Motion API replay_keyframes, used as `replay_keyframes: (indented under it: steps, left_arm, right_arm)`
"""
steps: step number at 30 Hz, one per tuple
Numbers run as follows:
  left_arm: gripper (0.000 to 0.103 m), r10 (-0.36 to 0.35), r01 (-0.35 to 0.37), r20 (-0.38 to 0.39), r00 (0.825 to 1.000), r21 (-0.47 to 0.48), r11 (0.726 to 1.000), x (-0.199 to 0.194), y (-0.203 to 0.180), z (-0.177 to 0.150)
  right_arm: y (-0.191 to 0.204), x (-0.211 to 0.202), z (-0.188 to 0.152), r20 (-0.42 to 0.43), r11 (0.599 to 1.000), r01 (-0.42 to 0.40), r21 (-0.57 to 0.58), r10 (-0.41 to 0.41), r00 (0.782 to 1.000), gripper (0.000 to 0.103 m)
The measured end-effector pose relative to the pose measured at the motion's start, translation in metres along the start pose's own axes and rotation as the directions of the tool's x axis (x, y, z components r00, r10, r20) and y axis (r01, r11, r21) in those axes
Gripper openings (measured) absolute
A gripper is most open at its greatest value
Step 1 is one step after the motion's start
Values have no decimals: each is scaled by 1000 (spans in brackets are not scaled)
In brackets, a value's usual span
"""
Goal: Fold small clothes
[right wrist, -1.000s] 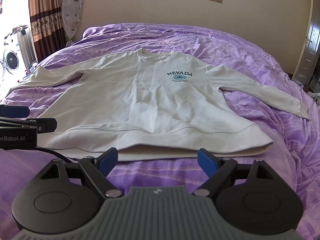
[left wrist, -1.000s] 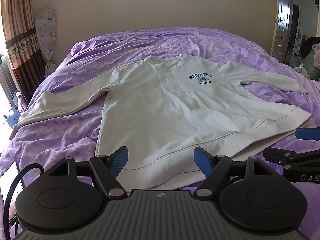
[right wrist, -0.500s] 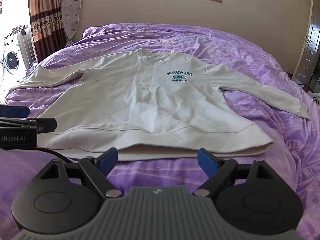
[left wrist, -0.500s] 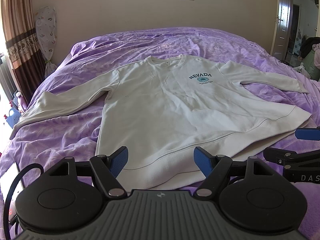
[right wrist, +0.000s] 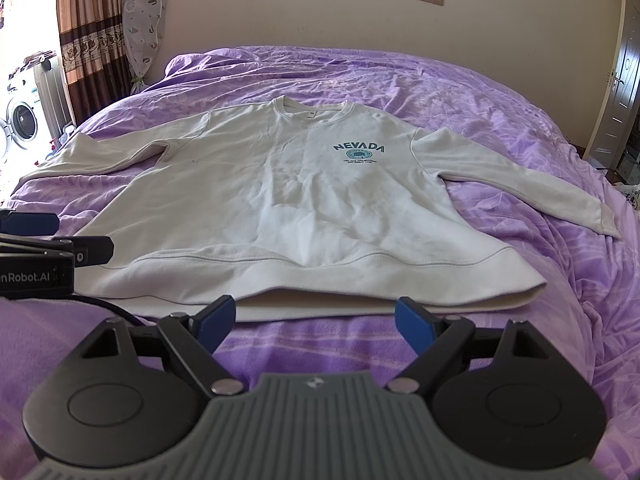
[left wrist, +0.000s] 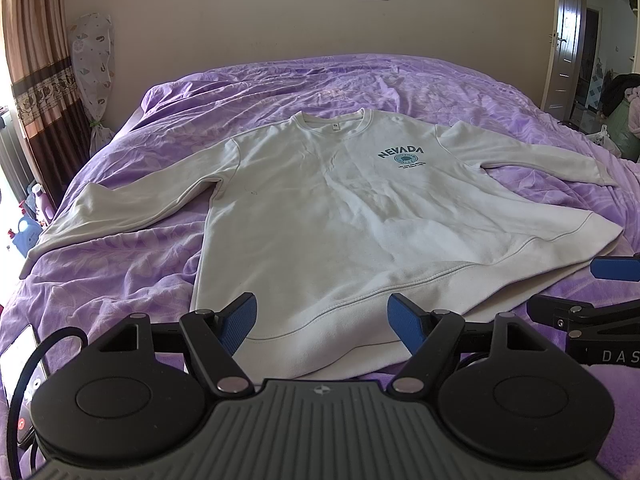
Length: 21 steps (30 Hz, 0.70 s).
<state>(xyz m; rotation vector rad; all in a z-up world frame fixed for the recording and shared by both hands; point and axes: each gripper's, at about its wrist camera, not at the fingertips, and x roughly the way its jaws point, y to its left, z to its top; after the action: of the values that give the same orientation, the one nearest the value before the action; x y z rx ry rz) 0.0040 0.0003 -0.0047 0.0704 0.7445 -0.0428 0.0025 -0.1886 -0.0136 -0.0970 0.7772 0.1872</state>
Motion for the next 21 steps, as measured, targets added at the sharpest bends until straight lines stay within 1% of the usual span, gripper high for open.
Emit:
replay_keyframes:
  steps: [3,5,7,10,13,15,17,19,21]
  left_arm:
    - [87,0,0,0,1000,-1,1000,-1,0,0]
    - [84,-2,2,0,1000,-4,1000,-1,0,0]
    - [79,0,0,5,1000,-11,1000,-3,6,3]
    - [77,49,-48,49,998,-17,999,-17,24,15]
    - [76,143,-145,109,984,9,989,-36,48,32]
    - [76,215,-219,132,968,17,976,-48,70,45]
    - [76,273,-274,128,953,-12,962,-58,100,60]
    - [76,303,-297,102,948,-64,953,-63,134,70]
    - [77,331,-322,53,942,-126,938,-63,176,79]
  right_arm:
    - [0,0,0,0,1000,-1,0,1,1000,83]
    - [-1,0,0,-1,1000,-6,0,6,1000,83]
    - [-3,1,0,-6,1000,-28,-3,28,1000,83]
    - [-12,0,7,-3,998,-57,-5,57,998,83]
    - [-26,-3,24,19,998,-53,-14,53,998,83]
    - [-33,-4,37,42,999,-37,-22,38,998,83]
    - [-42,-4,50,68,999,-30,-15,31,997,83]
    - [-55,-4,62,93,999,-38,7,38,995,82]
    - [-68,-1,72,114,999,-27,35,23,993,82]
